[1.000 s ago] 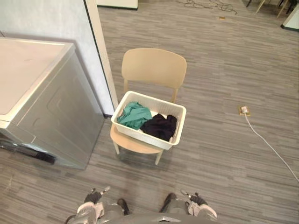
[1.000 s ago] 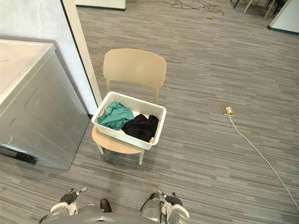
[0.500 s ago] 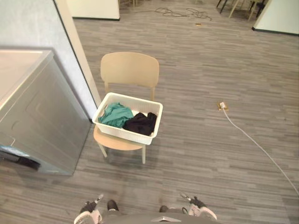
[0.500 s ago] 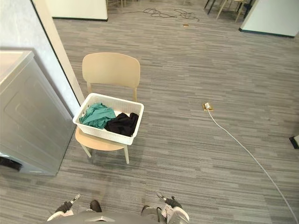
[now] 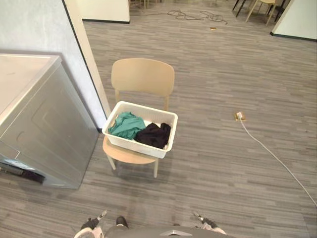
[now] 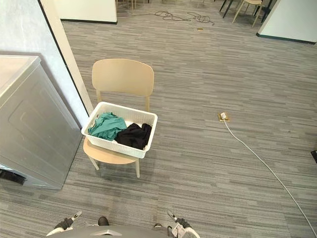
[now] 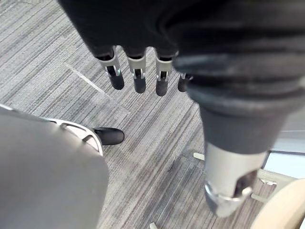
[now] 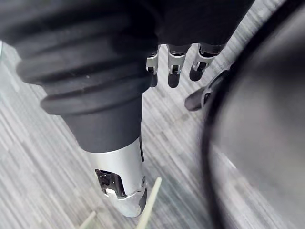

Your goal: Pick up the laundry basket with both hands and put the clothes into the washing machine.

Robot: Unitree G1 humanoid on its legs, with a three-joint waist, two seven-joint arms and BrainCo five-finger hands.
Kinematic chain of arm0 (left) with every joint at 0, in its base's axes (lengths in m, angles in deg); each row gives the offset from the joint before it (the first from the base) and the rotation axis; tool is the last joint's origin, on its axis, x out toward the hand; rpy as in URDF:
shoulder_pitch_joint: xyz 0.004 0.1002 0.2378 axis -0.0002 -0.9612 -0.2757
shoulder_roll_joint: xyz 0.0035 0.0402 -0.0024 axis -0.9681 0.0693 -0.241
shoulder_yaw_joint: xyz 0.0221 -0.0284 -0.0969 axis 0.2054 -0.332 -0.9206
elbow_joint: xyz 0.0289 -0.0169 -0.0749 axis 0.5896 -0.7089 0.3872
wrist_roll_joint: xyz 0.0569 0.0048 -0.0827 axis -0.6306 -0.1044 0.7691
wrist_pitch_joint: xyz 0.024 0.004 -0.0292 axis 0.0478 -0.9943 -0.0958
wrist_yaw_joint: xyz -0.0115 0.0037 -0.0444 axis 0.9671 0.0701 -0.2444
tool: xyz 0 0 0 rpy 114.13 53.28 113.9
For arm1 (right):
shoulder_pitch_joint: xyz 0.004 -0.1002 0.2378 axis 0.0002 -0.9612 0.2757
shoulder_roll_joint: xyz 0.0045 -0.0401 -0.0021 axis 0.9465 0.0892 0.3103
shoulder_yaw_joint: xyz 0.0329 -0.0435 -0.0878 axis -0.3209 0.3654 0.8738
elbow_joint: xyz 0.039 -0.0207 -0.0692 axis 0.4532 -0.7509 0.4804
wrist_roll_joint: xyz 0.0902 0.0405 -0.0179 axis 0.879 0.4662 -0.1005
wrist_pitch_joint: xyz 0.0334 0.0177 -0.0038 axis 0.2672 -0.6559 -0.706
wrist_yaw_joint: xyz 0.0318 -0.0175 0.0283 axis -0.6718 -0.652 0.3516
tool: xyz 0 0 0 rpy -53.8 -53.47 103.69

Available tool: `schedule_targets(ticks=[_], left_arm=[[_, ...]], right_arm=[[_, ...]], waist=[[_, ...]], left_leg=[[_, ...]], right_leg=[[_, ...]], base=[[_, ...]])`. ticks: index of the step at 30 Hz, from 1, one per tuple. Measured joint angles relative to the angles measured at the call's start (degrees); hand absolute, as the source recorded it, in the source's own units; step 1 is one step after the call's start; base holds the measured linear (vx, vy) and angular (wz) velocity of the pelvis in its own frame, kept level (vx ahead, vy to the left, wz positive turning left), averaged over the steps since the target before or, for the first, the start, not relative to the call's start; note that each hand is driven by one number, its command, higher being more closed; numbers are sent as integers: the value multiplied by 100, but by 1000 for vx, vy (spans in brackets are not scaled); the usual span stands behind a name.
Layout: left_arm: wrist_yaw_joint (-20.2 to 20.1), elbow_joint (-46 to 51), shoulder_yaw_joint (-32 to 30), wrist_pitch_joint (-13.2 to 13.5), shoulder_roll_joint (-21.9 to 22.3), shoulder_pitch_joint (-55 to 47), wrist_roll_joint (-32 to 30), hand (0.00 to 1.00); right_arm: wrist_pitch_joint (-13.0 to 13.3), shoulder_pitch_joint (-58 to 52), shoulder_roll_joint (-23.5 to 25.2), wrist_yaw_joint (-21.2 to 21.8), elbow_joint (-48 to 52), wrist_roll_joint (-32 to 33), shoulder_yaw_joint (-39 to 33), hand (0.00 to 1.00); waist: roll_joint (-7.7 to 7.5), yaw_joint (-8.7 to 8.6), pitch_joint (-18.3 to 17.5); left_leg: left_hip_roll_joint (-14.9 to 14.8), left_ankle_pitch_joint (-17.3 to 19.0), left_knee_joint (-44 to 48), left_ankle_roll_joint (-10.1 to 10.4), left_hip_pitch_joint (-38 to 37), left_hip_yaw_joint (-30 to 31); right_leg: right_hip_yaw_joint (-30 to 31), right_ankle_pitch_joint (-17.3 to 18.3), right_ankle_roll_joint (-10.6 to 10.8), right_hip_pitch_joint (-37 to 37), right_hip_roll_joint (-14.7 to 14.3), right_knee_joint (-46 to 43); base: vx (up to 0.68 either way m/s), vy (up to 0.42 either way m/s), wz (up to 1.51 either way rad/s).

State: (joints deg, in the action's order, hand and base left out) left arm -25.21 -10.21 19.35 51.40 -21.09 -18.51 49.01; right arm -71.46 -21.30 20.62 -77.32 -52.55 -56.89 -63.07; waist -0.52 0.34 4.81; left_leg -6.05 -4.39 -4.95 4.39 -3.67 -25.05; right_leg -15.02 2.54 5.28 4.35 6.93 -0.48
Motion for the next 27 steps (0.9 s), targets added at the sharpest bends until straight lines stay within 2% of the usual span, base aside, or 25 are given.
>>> schedule_targets(ticks=[4,5,7,8,9,10,11,12,13,14,15,16,17,18,19,20,21,22,23,24,25,26,27], left_arm=[[0,56,154,27,48,30,66,0],[-2,238,157,38,150,70,150,0],[1,461,171,80,348,226,300,0],[1,537,208,96,448,349,376,0],[-5,665,211,100,544,380,474,0],[-6,720,210,111,556,406,490,0],[-7,824,201,114,547,448,532,0],[-8,854,144,115,542,415,535,0],[-5,856,147,115,546,356,552,0],[-3,866,163,123,597,252,575,0],[0,880,168,142,644,230,580,0],[1,869,160,152,634,254,582,0],[1,827,156,151,590,289,588,0],[7,790,153,145,453,276,645,0],[7,796,157,144,423,249,689,0],[8,792,191,150,359,232,730,0],[11,786,268,166,321,227,808,0],[9,752,415,199,273,226,862,0],[8,656,495,234,260,240,862,0],[4,546,666,227,259,242,850,0],[3,531,748,224,268,250,839,0],[11,497,850,220,227,247,772,0],[22,417,849,166,113,238,675,0]], right_arm=[[-2,-83,-3,19,11,87,-171,0],[-8,-83,-46,25,9,89,-155,0],[-10,-72,-86,36,37,87,-76,0],[-14,-77,-118,31,35,90,-82,0],[-2,-62,-112,0,106,94,-87,0],[5,-73,-105,-5,176,94,-77,0],[22,-62,-117,-13,293,94,-15,0],[49,-66,-165,-17,470,93,17,0],[66,-65,-206,-19,508,93,19,0],[75,-62,-311,-21,536,94,19,0],[86,-5,-376,-27,535,95,5,0],[91,107,-367,-27,530,101,-13,0],[95,235,-270,-17,528,132,-39,0],[87,345,-15,-15,519,271,-62,0],[85,337,46,-16,521,327,-82,0],[41,261,118,-29,498,400,-150,0],[39,204,127,-41,486,447,-165,0],[73,133,82,-49,542,557,-224,0],[72,88,4,-56,581,597,-285,0],[70,38,-90,-53,685,602,-342,0],[98,12,-110,-53,701,594,-374,0],[176,84,-106,-43,718,589,-410,0],[210,109,-31,-15,719,589,-416,0]], waist=[[86,-2,18],[77,5,22],[187,89,6],[199,180,28],[180,219,39],[131,235,63],[70,266,90],[-29,240,155],[-16,211,151],[100,186,78],[145,197,51],[198,200,19],[103,219,46],[-32,276,109],[-39,291,110],[-86,309,134],[-107,315,139],[-135,326,152],[-121,298,145],[57,244,105],[123,241,126],[172,249,200],[195,229,297]], left_leg=[[21,-39,1,-14,208,179],[58,-200,5,-47,525,319],[103,-441,39,-157,1065,444],[184,-681,41,-120,1401,686],[299,-889,42,57,1644,1016],[327,-776,116,77,1708,1069],[175,-333,726,-263,1804,674],[-149,-35,1217,-417,1730,189],[-337,-27,1284,-430,1609,-7],[-719,-368,1136,-381,1348,-232],[-710,-294,1044,-40,1241,-116],[-626,-98,1082,-2,1270,-285],[-531,-34,1118,-68,1307,-357],[-438,108,1226,-108,1289,-432],[-420,259,1328,-117,1277,-450],[-313,605,1654,-173,1269,-443],[-234,797,1850,-218,1260,-439],[-65,1184,2226,-305,1280,-398],[44,1374,2427,-384,1305,-284],[126,1548,2568,-499,1284,-118],[143,1637,2587,-532,1232,-31],[148,1696,2545,-583,1053,83],[167,1653,2318,-620,778,152]], right_leg=[[-344,3,22,-38,61,-12],[-620,35,45,-178,136,-124],[-1212,151,52,-554,252,-490],[-1653,262,24,-756,390,-812],[-2113,376,-35,-833,594,-1143],[-2326,402,-64,-836,758,-1274],[-2665,436,-105,-758,1014,-1541],[-2969,435,-104,-528,1298,-1744],[-3066,434,-103,-406,1397,-1836],[-3273,423,-84,-205,1490,-1997],[-3348,380,-12,-169,1642,-2052],[-3492,182,177,-123,1752,-2002],[-3636,-46,251,-76,1813,-1884],[-3770,-447,312,13,1876,-1680],[-3778,-591,319,64,1913,-1664],[-3791,-722,328,234,2123,-1770],[-3790,-726,332,311,2302,-1913],[-3788,-775,303,390,2688,-2341],[-3790,-944,85,397,2949,-2658],[-3689,-1415,-654,321,3174,-3084],[-3474,-1583,-1085,215,3232,-3306],[-2596,-1055,-1070,-217,3051,-3974],[-1762,-295,-678,-650,2542,-4693]], base=[[27,-2,32],[-41,20,115],[-56,33,149],[-61,46,182],[-67,50,185],[-47,94,170],[34,94,148],[72,83,137],[163,91,121],[139,122,86],[135,277,70],[65,267,33],[106,349,5],[99,229,-6],[109,262,7],[47,181,25],[29,243,46],[7,208,48],[60,343,69],[87,311,60],[128,387,51],[115,305,31],[114,273,27]])
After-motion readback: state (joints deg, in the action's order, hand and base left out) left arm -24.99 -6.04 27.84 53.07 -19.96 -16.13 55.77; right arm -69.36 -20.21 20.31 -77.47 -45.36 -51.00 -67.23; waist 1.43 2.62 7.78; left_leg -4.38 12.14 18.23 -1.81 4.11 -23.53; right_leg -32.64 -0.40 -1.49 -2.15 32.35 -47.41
